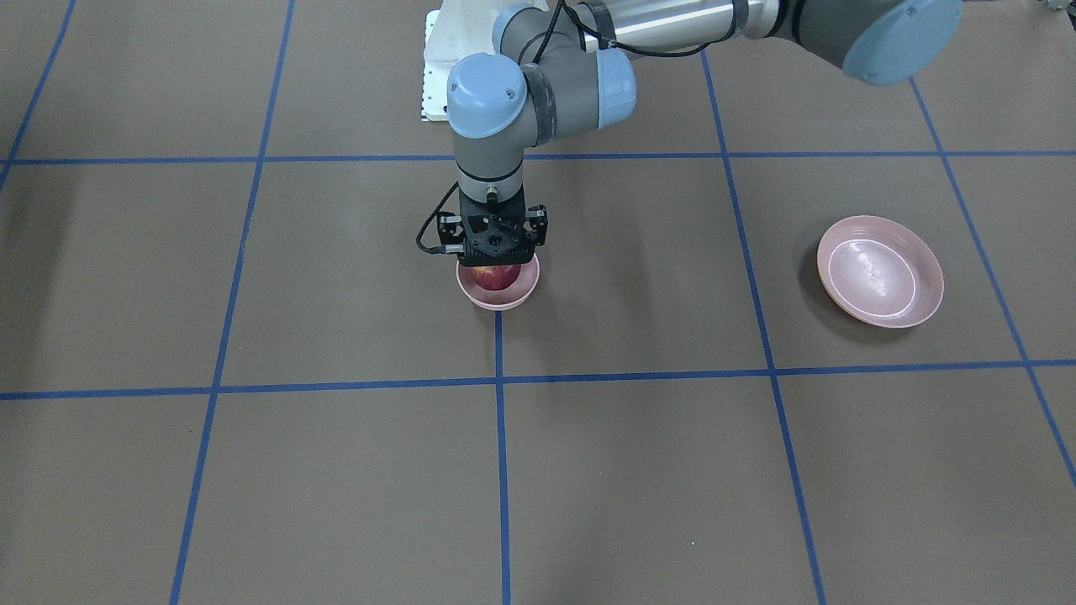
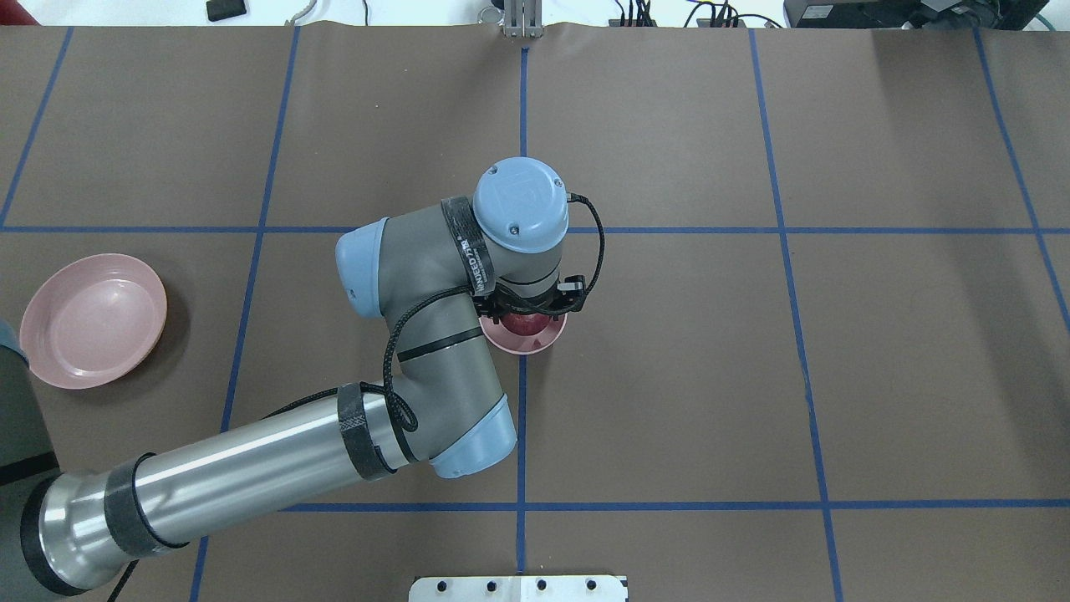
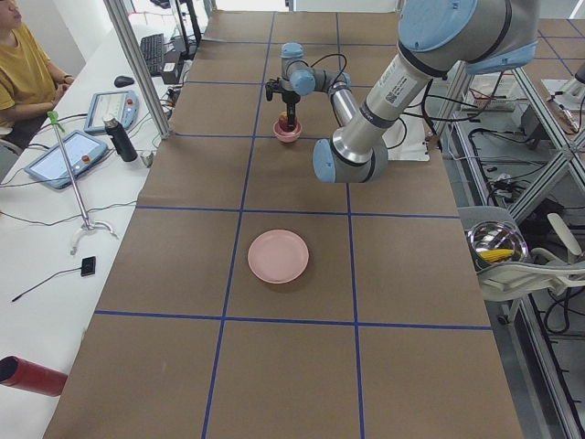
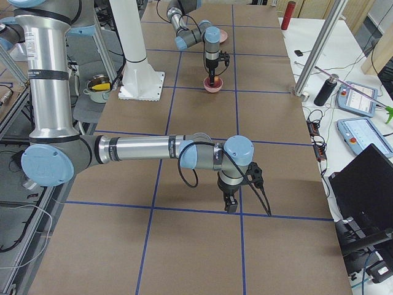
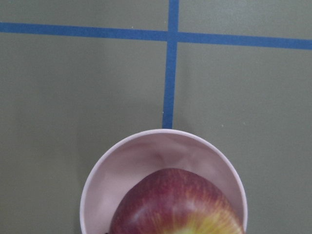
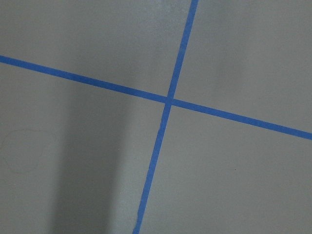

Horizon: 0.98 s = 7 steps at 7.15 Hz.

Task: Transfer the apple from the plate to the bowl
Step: 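Lower the apple into the pink bowl and open the left gripper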

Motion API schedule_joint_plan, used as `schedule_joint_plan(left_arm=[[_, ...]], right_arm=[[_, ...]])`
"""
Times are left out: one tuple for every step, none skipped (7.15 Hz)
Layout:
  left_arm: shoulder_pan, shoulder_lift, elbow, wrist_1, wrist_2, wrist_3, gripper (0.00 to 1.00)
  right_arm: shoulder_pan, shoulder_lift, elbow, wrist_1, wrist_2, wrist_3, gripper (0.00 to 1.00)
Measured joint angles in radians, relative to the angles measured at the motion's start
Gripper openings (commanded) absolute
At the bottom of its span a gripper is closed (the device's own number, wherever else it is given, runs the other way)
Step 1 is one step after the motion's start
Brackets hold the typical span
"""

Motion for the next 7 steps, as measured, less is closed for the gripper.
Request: schedule_joint_plan(left_arm=[[0.001, 0.001, 0.010, -0.018, 0.000, 0.000, 0.98], [0.001, 0.002, 0.013, -0.027, 0.000, 0.000, 0.98], [0.001, 0.003, 0.014, -0.031, 0.000, 0.000, 0.98], [0.001, 0.003, 0.014, -0.033, 0.000, 0.000, 0.98], [0.000, 0.005, 0.011, -0.034, 0.000, 0.000, 0.98], [-0.005, 0.016, -0.012, -0.032, 0.000, 0.004, 0.98], [-0.018, 0.057, -0.077, -0.027, -0.003, 0.022, 0.98]], right_arm=[[0.000, 0.000, 0.000, 0.000, 0.000, -0.001, 1.00], [0.000, 0.000, 0.000, 0.000, 0.000, -0.001, 1.00], [0.000, 0.000, 0.000, 0.000, 0.000, -0.001, 1.00], [0.000, 0.000, 0.001, 0.000, 0.000, 0.000, 1.00], [0.000, 0.001, 0.001, 0.000, 0.000, 0.000, 1.00], [0.000, 0.001, 0.001, 0.000, 0.000, 0.000, 1.00], [0.000, 0.001, 0.001, 0.000, 0.000, 0.000, 1.00]])
